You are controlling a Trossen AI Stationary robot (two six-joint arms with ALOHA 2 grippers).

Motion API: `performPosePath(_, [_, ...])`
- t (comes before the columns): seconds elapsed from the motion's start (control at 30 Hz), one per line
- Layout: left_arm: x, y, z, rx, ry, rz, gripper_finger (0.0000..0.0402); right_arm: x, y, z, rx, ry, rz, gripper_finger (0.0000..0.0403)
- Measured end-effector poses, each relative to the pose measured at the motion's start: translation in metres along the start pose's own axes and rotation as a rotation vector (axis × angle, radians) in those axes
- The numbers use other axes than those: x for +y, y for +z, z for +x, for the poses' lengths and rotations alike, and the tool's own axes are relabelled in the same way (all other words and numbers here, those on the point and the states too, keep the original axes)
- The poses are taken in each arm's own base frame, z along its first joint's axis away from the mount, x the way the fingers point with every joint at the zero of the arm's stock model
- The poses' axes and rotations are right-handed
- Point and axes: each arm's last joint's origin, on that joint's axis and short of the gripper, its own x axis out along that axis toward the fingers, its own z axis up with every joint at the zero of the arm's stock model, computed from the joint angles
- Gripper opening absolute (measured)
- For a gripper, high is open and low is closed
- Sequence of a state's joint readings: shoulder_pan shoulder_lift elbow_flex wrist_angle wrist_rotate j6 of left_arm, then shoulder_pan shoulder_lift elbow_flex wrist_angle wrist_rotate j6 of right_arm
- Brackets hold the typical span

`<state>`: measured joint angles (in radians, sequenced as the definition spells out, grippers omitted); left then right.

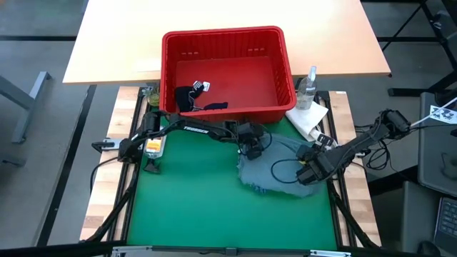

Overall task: Fold Laundry from Bin
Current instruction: Fold the blue pants on top of the blue shirt

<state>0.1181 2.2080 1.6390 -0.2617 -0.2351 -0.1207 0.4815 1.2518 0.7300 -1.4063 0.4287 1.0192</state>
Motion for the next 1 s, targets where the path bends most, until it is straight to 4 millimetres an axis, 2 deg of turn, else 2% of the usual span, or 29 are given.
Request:
performPosePath(0.2, [0.003,0.017,-0.035,-0.026,0.001,0.023,0.0006,-0.006,0.004,-0.008,0.051,0.013,-0.05,0.0088])
performPosePath(0.37, [0.003,0.025,-0.067,-0.02,-0.006,0.059,0.0005,-0.016,0.01,-0.032,0.056,0.001,-0.076,0.0088])
performPosePath(0.5, [-0.002,0.034,-0.093,-0.057,-0.022,0.067,0.0007,-0.021,0.02,-0.052,-0.048,0.077,-0.083,0.0088])
performPosePath(0.73, [-0.026,0.031,-0.101,-0.074,-0.07,0.102,0.0007,-0.023,0.033,-0.075,-0.164,0.167,-0.026,0.0088])
performPosePath(1.0, [-0.07,0.019,-0.112,-0.055,-0.2,0.111,0.0008,0.001,0.048,-0.069,-0.36,0.255,-0.039,0.0088])
